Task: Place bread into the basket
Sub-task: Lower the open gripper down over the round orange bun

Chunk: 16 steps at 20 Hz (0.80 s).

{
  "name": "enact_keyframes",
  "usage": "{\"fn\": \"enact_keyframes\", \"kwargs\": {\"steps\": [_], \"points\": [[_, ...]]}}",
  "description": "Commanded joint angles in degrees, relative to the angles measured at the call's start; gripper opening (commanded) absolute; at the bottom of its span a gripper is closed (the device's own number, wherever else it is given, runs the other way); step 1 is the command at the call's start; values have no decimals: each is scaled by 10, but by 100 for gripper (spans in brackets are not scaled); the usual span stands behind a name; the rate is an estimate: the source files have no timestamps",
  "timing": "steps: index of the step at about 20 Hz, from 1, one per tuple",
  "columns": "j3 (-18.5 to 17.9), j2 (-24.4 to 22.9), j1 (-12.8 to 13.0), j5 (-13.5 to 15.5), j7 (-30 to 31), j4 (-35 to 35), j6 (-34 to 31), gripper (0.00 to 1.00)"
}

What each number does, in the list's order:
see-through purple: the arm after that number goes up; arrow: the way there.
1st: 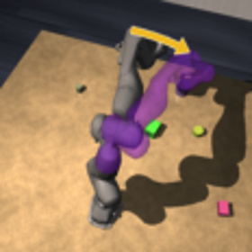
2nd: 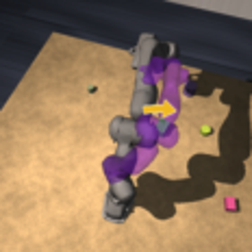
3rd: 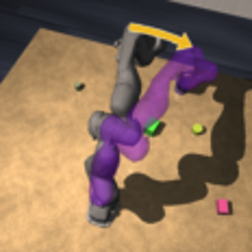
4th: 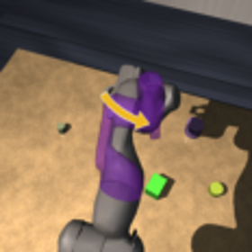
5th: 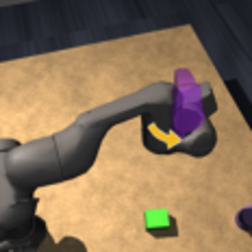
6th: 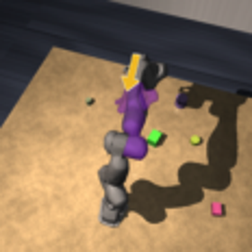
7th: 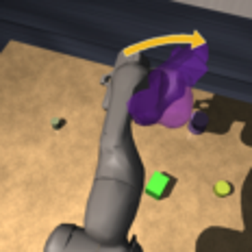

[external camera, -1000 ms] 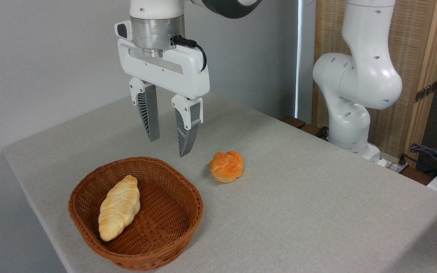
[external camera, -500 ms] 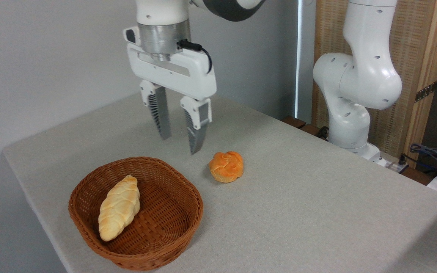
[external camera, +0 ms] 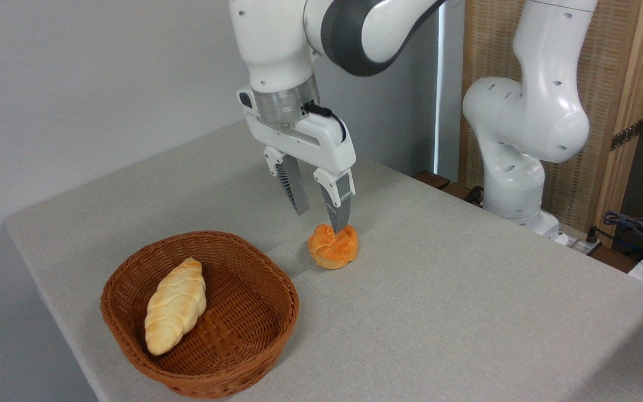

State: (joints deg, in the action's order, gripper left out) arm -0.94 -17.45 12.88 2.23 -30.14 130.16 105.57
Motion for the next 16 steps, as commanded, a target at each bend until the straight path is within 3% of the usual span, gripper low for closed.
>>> {"fn": "enact_keyframes", "kwargs": {"steps": [1, 12, 14, 16], "points": [[-3, 5, 14, 2, -23, 26, 7, 100], [-3, 48, 14, -1, -37, 26, 44, 100], [-3, 48, 14, -24, -37, 26, 43, 100], [-3, 50, 14, -26, -37, 30, 43, 100]]}}
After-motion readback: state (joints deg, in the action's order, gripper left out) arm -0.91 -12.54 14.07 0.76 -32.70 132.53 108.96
